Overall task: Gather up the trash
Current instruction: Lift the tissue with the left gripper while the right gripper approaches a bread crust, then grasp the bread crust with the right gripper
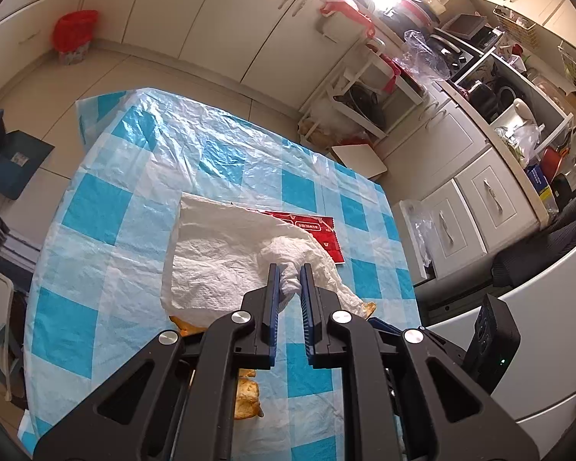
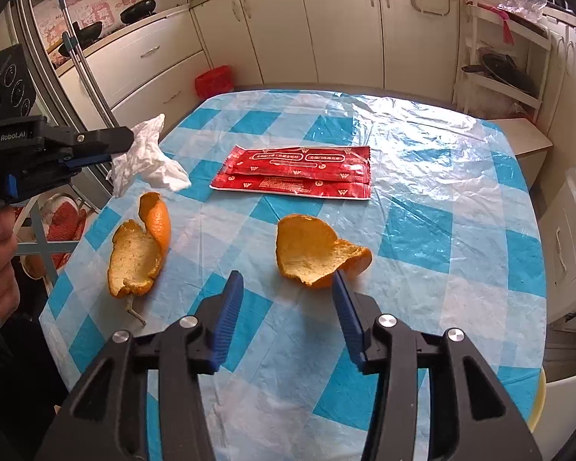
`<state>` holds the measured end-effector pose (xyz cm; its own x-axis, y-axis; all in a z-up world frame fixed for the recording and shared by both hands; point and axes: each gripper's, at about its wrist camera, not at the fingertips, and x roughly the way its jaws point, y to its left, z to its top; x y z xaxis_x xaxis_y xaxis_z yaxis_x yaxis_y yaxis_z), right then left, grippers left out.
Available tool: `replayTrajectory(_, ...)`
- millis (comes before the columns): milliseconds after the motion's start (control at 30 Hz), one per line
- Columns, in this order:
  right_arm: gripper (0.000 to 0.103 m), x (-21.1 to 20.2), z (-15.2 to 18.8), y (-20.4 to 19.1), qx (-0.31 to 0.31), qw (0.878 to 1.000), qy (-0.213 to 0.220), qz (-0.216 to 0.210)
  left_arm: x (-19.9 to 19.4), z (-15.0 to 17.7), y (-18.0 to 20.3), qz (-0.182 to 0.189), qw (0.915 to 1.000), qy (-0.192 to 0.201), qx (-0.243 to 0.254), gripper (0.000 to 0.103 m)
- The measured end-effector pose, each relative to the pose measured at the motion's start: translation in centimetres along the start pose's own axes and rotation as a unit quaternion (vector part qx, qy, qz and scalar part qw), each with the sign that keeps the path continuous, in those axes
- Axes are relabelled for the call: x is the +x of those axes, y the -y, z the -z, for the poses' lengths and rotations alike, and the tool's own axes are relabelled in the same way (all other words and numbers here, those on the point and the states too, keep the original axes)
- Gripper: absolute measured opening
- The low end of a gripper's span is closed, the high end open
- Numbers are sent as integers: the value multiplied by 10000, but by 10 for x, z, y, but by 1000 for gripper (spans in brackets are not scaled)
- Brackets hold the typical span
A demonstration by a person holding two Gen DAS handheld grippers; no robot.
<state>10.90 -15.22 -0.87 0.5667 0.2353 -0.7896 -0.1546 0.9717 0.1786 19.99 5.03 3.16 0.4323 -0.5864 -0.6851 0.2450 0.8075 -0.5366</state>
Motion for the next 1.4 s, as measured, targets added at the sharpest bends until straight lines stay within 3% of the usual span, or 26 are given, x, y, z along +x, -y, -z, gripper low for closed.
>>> replayTrajectory(200, 48, 3, 1, -9, -223, 9996, 122, 157, 0, 3, 1, 53, 10000, 17, 18, 10)
replayTrajectory(467, 48, 8, -3, 27, 682, 9975, 61, 189, 0, 2, 0, 64, 10000, 21, 29, 10)
replayTrajectory(767, 43, 15, -8, 40, 986, 9947, 183, 221, 2, 1, 1, 92, 10000, 3, 27, 10)
replayTrajectory(867, 27, 20, -10, 40, 1029, 9945, 136, 136, 2, 1, 2, 87, 10000, 3, 46, 10)
replayTrajectory(900, 15, 21, -11, 39, 983, 9950, 123, 145, 2, 2, 3, 90, 9999, 3, 56, 10)
replayTrajectory(967, 7, 20, -14, 36, 924, 9955, 173, 124, 3, 2, 5, 91, 9999, 3, 78, 10)
replayTrajectory(1400, 5, -30, -11, 38, 673, 9953, 682, 133, 17, 15, 35, 126, 9982, -165, 562, 10)
